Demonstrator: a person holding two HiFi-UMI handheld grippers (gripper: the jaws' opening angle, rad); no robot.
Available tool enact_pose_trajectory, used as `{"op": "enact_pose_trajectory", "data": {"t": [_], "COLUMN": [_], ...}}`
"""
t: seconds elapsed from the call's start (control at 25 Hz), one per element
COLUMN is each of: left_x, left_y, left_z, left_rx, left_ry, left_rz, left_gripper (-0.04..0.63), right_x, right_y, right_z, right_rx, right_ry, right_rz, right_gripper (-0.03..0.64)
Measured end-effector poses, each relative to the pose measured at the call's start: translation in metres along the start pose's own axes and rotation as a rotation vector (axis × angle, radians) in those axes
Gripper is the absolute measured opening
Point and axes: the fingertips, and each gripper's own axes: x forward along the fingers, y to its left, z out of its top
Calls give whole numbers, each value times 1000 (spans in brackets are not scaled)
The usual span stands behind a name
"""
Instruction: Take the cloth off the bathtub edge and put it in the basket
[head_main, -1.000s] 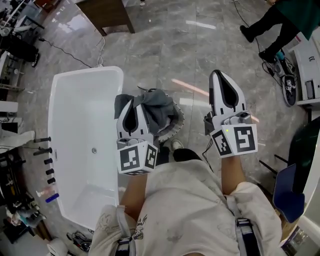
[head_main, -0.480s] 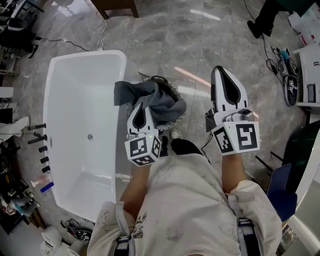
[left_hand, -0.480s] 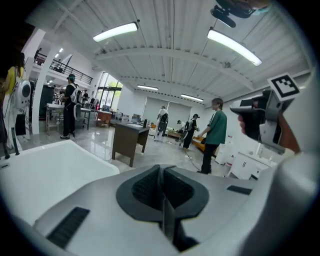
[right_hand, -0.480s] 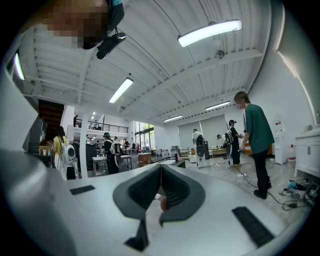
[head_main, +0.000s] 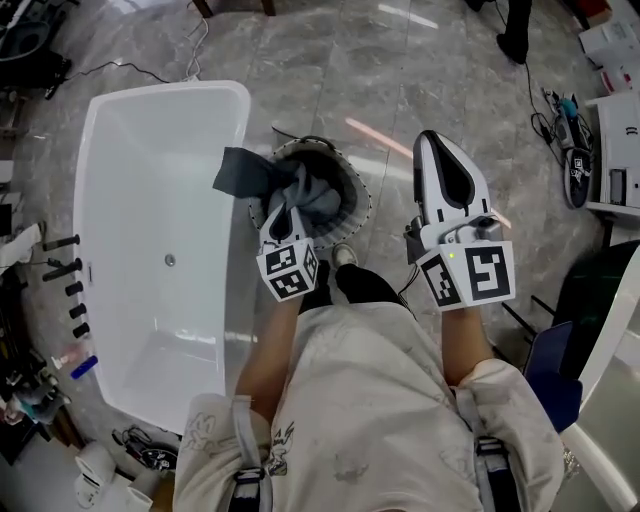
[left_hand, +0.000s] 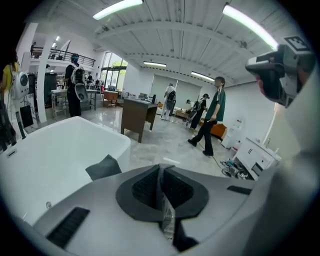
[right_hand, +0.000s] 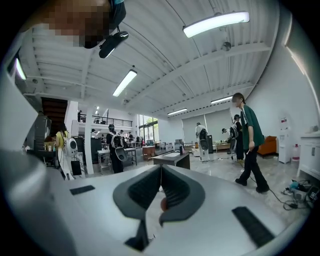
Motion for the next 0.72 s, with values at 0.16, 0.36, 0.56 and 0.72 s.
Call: {"op": "enact_pose_trajectory", "data": {"t": [0.16,0.36,0.56,0.72], "left_x": [24,55,80,92], "left_y": [15,22,33,38], "left_z": [-27,-58,-88,-103], "left_rx": [-4,59,109,131], "left_ry": [65,145,241,281], "left_rz": [13,8,20,19], "left_gripper": [8,8,8,9], "right_x": [8,13,16,17], "right_y": [9,14,14,12], "right_z": [-10,-21,-27,-31], "right_rx": [-4,-5,-8,-9], "right_ry": [28,57,80,88], "right_rz": [12,13,5,-2], "right_gripper": [-11,-11,-11,-11]}}
